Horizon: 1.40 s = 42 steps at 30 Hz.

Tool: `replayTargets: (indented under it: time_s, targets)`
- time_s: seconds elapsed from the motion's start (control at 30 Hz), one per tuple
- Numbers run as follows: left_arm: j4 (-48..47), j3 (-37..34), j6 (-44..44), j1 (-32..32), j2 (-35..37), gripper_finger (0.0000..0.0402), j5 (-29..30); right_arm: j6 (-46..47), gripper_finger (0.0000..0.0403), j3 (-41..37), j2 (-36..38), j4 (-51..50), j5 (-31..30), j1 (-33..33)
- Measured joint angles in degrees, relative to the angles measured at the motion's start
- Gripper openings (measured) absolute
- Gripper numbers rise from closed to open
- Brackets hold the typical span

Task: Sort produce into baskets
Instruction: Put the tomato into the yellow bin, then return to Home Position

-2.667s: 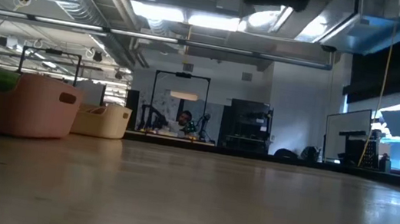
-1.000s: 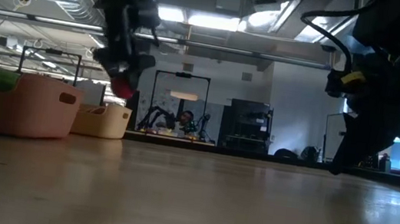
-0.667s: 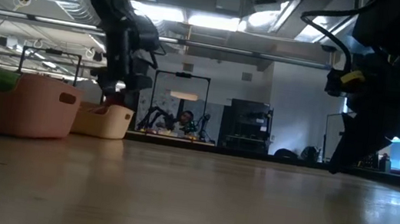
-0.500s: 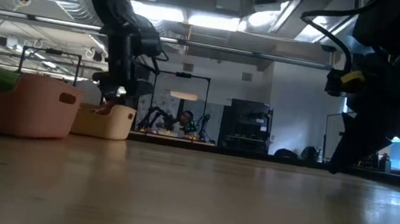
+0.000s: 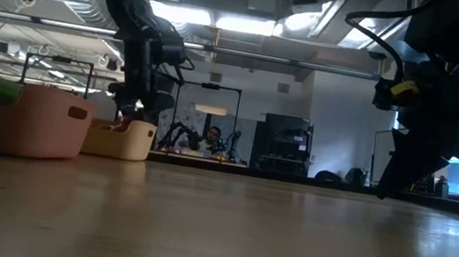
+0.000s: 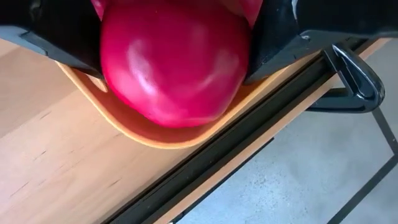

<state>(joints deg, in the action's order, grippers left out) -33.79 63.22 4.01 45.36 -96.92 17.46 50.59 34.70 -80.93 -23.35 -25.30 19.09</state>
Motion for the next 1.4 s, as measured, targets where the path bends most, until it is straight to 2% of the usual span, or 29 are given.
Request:
replayTargets:
  time_s: [0.27,0.47,0.77,0.9,1.17,1.4]
  targets:
    - [-1.4,0.7,0.4,0.0,0.0,0.0396,0.4,0.0,0.0344,0.0,0.0,0.0,0.0,0.0]
    - [-8.0,5.0,1.9,-0.8,1.8,0.0384,0.1,-0.1,0.0344,0.0,0.0,0.0,0.0,0.0]
    - [-9.3,6.1,-0.6,-5.5,9.5,0.0386,0.6,0.0,0.0344,0.0,0.0,0.0,-1.2,0.0]
    - [-9.2,5.5,1.8,-3.9,9.6,0.0386,5.1,0.1,0.0344,0.0,0.0,0.4,-1.1,0.0]
    - [-7.0,0.1,4.5,0.6,6.7,0.0357,5.3,0.1,0.0344,0.0,0.0,1.0,-0.6,0.0]
    - [-5.2,-2.0,3.7,1.4,4.6,0.0342,5.2,0.0,0.0344,0.0,0.0,1.0,-0.7,0.0]
